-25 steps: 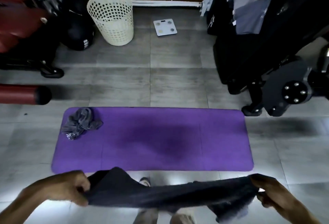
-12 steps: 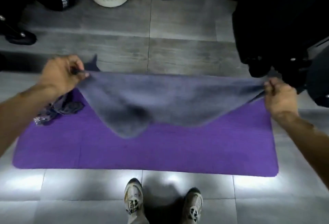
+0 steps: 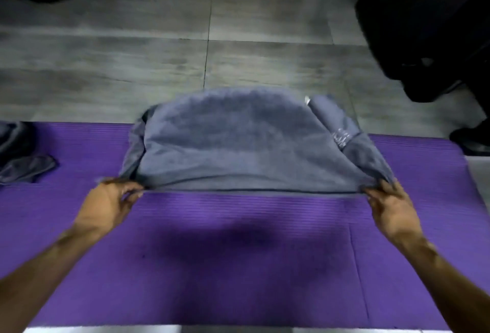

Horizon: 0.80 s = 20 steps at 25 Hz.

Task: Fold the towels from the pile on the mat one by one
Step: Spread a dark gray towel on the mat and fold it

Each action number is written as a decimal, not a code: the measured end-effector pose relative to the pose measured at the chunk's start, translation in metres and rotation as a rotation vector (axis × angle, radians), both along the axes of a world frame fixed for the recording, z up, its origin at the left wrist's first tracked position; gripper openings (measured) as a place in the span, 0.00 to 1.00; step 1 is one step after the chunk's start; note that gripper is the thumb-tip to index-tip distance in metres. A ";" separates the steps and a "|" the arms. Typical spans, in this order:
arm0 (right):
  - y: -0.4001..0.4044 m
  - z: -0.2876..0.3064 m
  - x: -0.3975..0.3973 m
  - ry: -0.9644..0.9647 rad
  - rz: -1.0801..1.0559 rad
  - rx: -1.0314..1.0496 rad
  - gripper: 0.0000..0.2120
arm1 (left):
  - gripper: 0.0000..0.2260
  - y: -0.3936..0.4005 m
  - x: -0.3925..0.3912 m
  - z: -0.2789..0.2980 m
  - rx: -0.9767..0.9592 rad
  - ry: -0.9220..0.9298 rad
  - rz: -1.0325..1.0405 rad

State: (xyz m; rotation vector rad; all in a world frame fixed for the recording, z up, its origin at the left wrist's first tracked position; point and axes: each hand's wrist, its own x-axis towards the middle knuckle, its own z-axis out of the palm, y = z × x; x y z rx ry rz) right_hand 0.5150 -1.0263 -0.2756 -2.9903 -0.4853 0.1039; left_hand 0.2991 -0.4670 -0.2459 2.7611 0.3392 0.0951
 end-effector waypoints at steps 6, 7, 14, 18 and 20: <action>-0.035 -0.129 -0.064 0.280 -0.121 -0.178 0.29 | 0.03 -0.021 -0.052 -0.132 0.105 0.379 -0.204; -0.037 -0.132 -0.075 0.267 -0.113 -0.159 0.29 | 0.02 -0.022 -0.058 -0.138 0.167 0.461 -0.170; -0.062 -0.126 -0.163 0.099 -0.085 -0.228 0.23 | 0.28 -0.035 -0.096 -0.136 0.309 0.549 -0.316; -0.067 -0.122 -0.194 0.038 -0.099 -0.128 0.22 | 0.19 -0.035 -0.120 -0.137 0.171 0.699 -0.356; -0.058 -0.109 -0.190 0.038 -0.064 -0.131 0.21 | 0.07 -0.048 -0.102 -0.121 0.082 0.780 -0.407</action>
